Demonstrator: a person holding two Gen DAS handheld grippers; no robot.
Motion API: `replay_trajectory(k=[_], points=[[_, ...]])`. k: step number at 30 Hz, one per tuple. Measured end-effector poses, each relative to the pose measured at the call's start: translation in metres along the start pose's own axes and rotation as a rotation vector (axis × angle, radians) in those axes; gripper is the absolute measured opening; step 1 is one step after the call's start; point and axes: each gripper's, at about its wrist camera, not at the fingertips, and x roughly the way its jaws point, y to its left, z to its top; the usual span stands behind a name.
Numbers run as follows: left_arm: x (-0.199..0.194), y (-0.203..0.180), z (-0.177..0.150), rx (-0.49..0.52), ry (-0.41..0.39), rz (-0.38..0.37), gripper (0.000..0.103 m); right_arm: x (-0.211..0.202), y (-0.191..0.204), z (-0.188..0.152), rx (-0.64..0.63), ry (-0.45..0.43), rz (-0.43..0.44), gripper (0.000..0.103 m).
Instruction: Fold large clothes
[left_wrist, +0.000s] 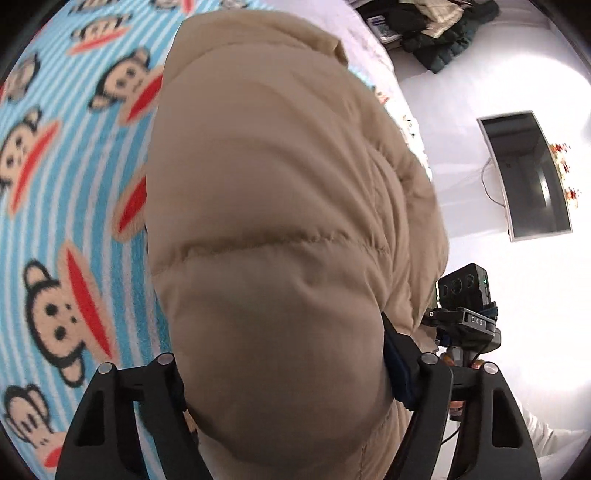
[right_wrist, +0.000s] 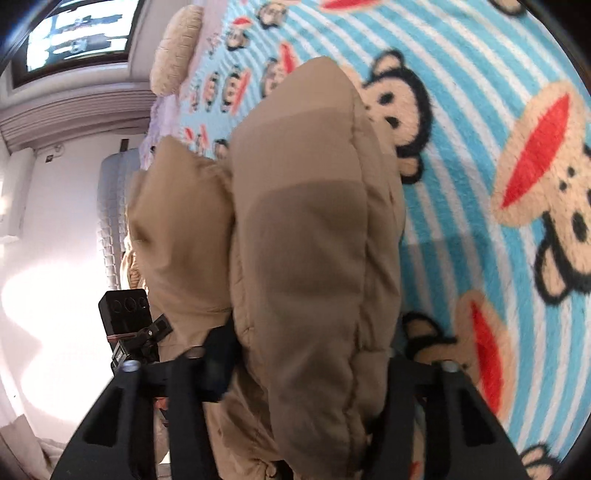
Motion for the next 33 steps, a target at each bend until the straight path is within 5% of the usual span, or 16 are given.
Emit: replay_trajectory(k=[6, 10, 17, 23, 27, 31, 33], points=[[-0.052, -0.001, 0.021, 0.074, -0.071, -0.014, 0.078, 0.014, 0.058, -0.01, -0.059, -0.048, 0.046, 0.045], [-0.097, 0.025, 0.043, 0.098, -0.112, 0.003, 0.078, 0.058, 0.107, -0.009, -0.1, -0.068, 0.065, 0.045], [-0.181, 0.121, 0.081, 0.071, -0.18, 0.109, 0.078, 0.178, 0.172, -0.006, -0.153, -0.024, 0.107, 0.045], [-0.197, 0.22, 0.1, 0.0, -0.176, 0.209, 0.084, 0.265, 0.189, -0.005, -0.147, 0.001, 0.041, 0.05], [-0.196, 0.261, 0.098, -0.097, -0.188, 0.188, 0.087, 0.263, 0.192, -0.014, -0.11, -0.016, -0.052, 0.059], [-0.214, 0.244, 0.087, -0.027, -0.223, 0.298, 0.087, 0.209, 0.213, -0.033, -0.177, -0.157, -0.181, 0.059], [-0.239, 0.244, 0.086, 0.018, -0.274, 0.336, 0.086, 0.182, 0.229, -0.039, -0.207, -0.225, -0.157, 0.056]])
